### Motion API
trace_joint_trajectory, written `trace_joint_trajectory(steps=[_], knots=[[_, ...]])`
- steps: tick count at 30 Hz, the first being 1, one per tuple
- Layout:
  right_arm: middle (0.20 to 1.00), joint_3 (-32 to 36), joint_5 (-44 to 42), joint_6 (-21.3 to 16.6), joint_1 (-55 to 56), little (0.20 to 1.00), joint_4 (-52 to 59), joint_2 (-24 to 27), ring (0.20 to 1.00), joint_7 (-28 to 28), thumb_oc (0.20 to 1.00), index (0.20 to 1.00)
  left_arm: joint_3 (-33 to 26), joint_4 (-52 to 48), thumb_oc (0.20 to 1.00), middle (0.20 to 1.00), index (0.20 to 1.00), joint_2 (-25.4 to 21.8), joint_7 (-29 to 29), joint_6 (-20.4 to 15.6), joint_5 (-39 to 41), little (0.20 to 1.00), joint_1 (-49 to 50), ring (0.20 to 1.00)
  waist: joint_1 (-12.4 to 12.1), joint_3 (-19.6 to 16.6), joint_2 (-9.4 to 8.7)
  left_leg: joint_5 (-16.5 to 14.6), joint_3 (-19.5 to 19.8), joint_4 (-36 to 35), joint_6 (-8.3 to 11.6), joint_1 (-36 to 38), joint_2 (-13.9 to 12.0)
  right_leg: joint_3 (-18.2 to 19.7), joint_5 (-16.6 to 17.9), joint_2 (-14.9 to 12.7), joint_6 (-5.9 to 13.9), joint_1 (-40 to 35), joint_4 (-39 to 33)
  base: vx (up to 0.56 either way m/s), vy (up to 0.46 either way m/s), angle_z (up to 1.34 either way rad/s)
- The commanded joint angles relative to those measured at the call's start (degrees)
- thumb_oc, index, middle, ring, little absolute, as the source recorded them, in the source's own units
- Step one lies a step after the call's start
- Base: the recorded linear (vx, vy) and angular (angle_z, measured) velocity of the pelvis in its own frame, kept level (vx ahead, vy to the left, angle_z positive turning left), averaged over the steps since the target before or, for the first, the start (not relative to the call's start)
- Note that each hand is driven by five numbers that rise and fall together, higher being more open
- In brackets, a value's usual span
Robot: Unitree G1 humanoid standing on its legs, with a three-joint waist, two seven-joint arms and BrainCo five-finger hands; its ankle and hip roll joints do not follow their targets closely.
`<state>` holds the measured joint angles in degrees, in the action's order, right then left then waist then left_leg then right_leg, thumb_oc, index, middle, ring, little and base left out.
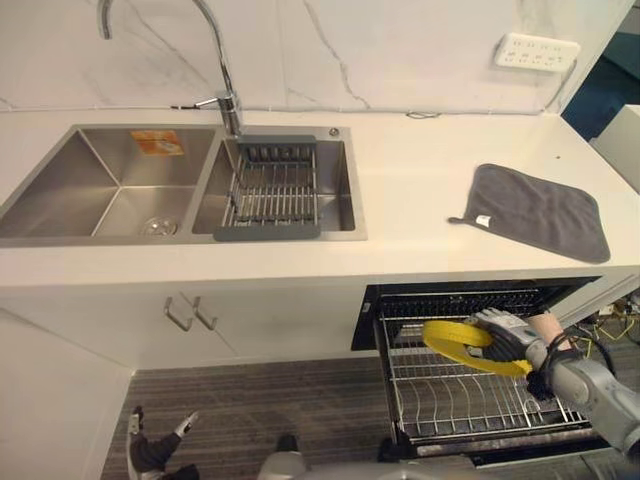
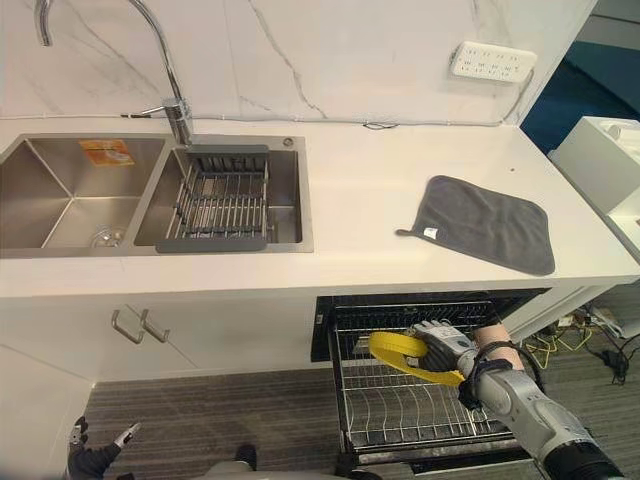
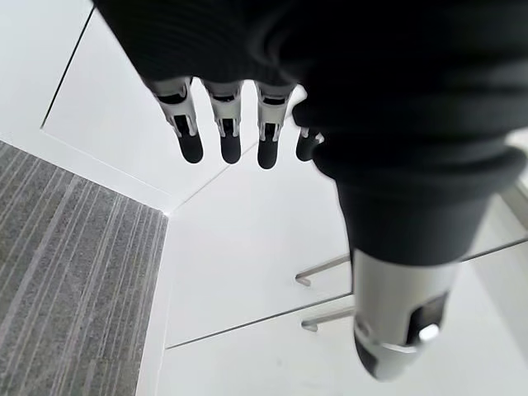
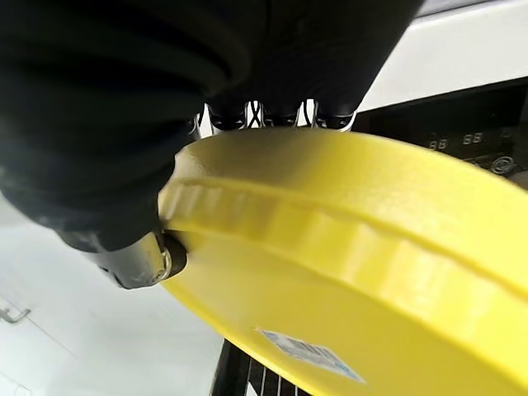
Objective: Place the dishes in the dishwasher.
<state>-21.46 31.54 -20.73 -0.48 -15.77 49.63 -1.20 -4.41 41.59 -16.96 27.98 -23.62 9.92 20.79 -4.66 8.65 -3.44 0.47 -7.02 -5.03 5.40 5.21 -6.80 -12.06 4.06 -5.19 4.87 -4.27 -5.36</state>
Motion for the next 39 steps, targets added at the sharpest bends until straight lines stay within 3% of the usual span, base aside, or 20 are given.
trace_joint_trajectory(steps=[1,7,13,16,19,27,32,39], knots=[[0.2,-3.07,-0.15,-0.74,-8.67,0.2,-3.38,-0.39,0.2,-6.56,0.2,0.2,1.87,-0.37,1.0,1.0,1.0,-4.17,0.83,-0.63,-2.36,1.0,-4.12,1.0,-2.5,0.78,0.2,0.41,1.72,0.03,1.21,0.73,-4.22,-2.53,-1.64,-5.1,4.18,-2.82,0.36,0.01,-0.032,0.05],[0.2,-5.38,1.27,1.86,-12.53,0.2,-15.24,-5.59,0.2,-9.47,0.2,0.2,2.8,-1.73,1.0,1.0,1.0,-4.92,0.67,0.79,-2.0,1.0,-4.13,1.0,-4.3,1.56,1.93,1.0,3.09,0.03,1.44,0.26,-4.1,-4.11,-1.37,-5.65,4.05,-2.87,0.36,0.0,-0.013,0.13],[0.2,-6.76,3.24,5.27,-18.05,0.2,-24.36,-5.17,0.2,-12.69,0.2,0.2,4.27,-2.07,1.0,1.0,1.0,-5.83,-0.3,1.48,0.08,1.0,-4.91,1.0,-5.61,3.78,3.72,1.02,5.05,2.73,1.05,-1.34,-2.96,-4.83,-1.93,-6.69,3.19,-2.11,3.01,-0.04,-0.004,0.09],[0.2,-6.58,5.09,6.06,-19.38,0.2,-23.98,-3.58,0.2,-12.49,0.2,0.2,4.09,-2.29,1.0,1.0,1.0,-6.24,-1.65,1.53,1.4,1.0,-4.66,1.0,-5.35,5.34,3.7,-1.27,6.13,10.55,0.71,-4.52,-2.0,-4.69,-4.13,-7.79,2.13,0.04,9.14,-0.06,0.033,0.09],[0.2,-7.73,7.78,5.21,-21.88,0.2,-26.45,-1.68,0.2,-12.87,0.2,0.2,5.02,-2.79,1.0,1.0,1.0,-6.65,-1.28,1.7,2.46,1.0,-5.61,1.0,-5.31,7.41,4.04,-2.51,6.63,14.47,0.53,-6.26,-2.63,-4.5,-5.98,-8.2,1.29,1.96,13.98,-0.03,0.032,0.08],[0.2,-8.53,12.75,5.33,-20.44,0.2,-29.56,-0.42,0.2,-13.98,0.2,0.2,3.91,-4.35,1.0,1.0,1.0,-7.84,-1.19,2.85,1.2,1.0,-4.37,1.0,-6.84,8.25,2.64,-2.99,6.98,15.04,0.24,-4.43,-2.09,-5.26,-5.59,-7.6,1.7,-0.89,13.02,0.04,-0.025,0.02],[0.2,-10.67,17.52,4.43,-21.03,0.2,-32.46,-3.07,0.2,-14.01,0.2,0.2,3.79,-3.82,1.0,1.0,1.0,-7.69,-1.23,2.44,0.17,1.0,-4.02,1.0,-7.8,8.42,2.47,-3.2,6.91,16.22,-0.04,-4.42,-1.9,-5.11,-5.77,-7.48,1.81,-2.32,12.68,0.04,0.001,-0.01],[0.2,-13.36,19.79,8.69,-23.06,0.2,-37.69,-7.17,0.2,-13.97,0.2,0.2,4.53,-4.05,1.0,1.0,1.0,-7.43,-1.18,2.06,0.19,1.0,-4.37,1.0,-8.76,9.02,3.31,-3.19,7.06,17.96,-0.03,-5.53,-1.83,-5.3,-6.03,-7.85,1.7,-2.68,13.11,0.01,0.002,0.0]])
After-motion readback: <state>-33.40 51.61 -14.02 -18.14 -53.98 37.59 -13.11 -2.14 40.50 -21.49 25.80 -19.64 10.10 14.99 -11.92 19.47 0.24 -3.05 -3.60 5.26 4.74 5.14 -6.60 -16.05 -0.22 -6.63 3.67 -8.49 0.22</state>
